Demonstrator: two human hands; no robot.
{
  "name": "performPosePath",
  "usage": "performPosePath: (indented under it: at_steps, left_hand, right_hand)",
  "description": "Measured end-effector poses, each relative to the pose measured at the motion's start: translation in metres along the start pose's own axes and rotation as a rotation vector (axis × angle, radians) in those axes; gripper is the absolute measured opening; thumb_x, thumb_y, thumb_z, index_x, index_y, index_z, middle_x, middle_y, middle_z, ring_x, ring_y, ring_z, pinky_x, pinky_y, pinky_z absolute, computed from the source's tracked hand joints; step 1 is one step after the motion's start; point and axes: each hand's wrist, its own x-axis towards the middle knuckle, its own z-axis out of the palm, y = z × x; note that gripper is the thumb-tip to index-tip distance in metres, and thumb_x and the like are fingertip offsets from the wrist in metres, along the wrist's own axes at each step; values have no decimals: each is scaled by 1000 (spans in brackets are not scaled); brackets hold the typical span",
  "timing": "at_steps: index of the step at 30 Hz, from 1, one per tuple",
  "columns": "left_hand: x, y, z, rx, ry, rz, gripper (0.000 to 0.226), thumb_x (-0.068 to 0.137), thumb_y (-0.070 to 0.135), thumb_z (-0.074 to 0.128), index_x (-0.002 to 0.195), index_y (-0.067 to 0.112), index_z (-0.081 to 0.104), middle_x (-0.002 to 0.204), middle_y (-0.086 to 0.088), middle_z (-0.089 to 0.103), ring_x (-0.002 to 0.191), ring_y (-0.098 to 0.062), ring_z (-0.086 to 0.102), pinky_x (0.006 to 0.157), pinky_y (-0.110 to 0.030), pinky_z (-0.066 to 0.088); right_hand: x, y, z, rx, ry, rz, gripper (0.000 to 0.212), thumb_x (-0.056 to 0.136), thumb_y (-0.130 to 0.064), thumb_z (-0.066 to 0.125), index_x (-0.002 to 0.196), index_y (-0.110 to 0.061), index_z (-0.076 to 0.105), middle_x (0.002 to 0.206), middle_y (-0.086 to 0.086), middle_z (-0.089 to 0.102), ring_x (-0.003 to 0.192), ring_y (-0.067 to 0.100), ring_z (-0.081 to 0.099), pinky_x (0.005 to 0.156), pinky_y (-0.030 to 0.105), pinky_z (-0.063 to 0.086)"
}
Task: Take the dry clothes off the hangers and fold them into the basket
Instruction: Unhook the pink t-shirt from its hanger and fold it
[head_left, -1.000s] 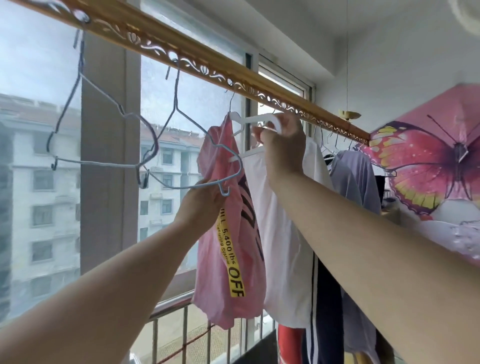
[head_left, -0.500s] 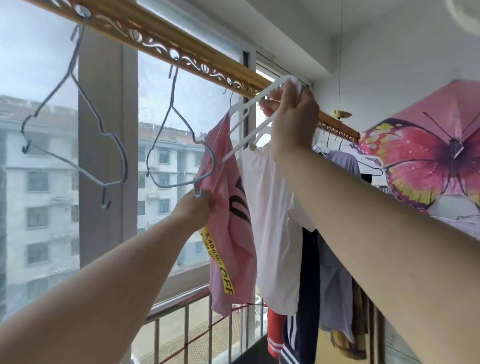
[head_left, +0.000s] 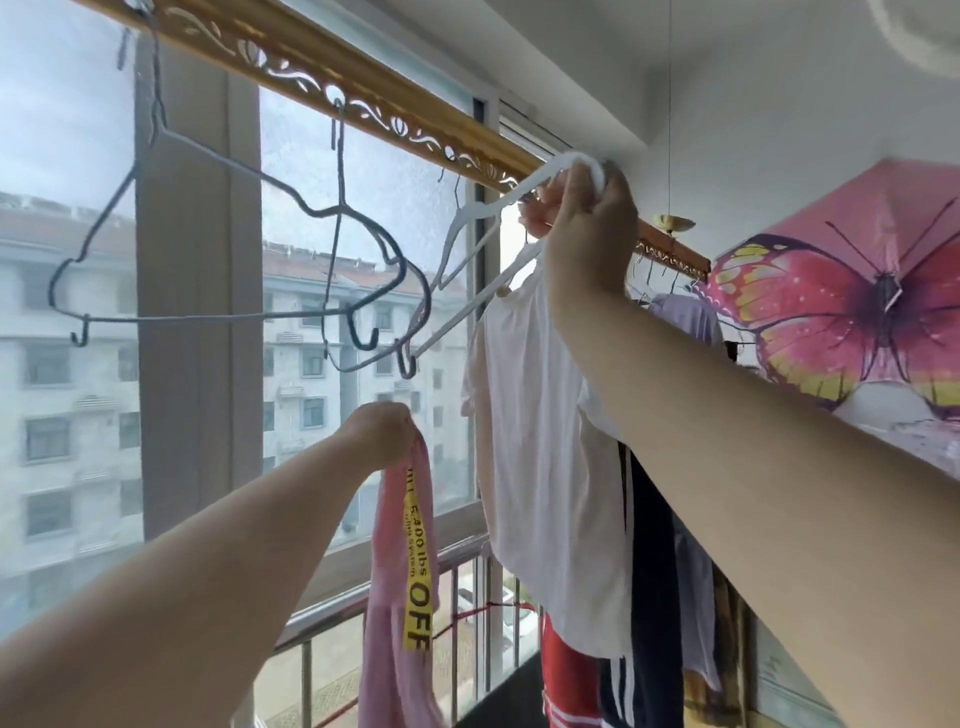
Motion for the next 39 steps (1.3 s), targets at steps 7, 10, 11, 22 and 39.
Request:
performPosePath:
  at_steps: [7,10,11,22,39]
  left_hand:
    - [-14,-12,18,-115,-281,-51,19,87,15,52,93,2,65,96,-10,61,86,-21,56,90,-37,52]
    - [-22,-8,24,-359,-351,-53,17,87,14,50,84,2,63,87,-12,60,79,-20,57,80,-32,52]
    - [-27,-7,26,-377,-371,-50,17,88,17,53,83,5,63,84,-10,61,76,-19,58,77,-28,51]
    - [-82,-3,40,-329,-568,310,20,64,15,60,53,23,46,62,3,44,70,-13,42,69,-30,32]
    - [-126,37,75,-224,-520,260,24,71,25,72,63,15,51,62,2,49,66,-15,44,71,-30,35]
  right_hand:
    - [-19,21,-10,-98,4,40,26,102,-18,44,110,1,59,95,14,70,75,17,69,72,33,59]
    - [-45,40,-17,-141,-33,61,28,99,-25,45,96,-2,61,89,12,70,81,24,69,78,47,56]
    - [-56,47,-21,-151,-45,94,29,97,-29,45,91,-5,60,87,11,69,82,28,67,78,52,54]
    - [-169,94,-100,-176,-656,770,38,74,19,35,80,-8,61,82,8,62,82,21,63,84,34,53]
    - [-210,128,-247,-1197,-2133,336,23,80,-21,73,97,-12,61,76,-2,58,73,20,58,58,23,46]
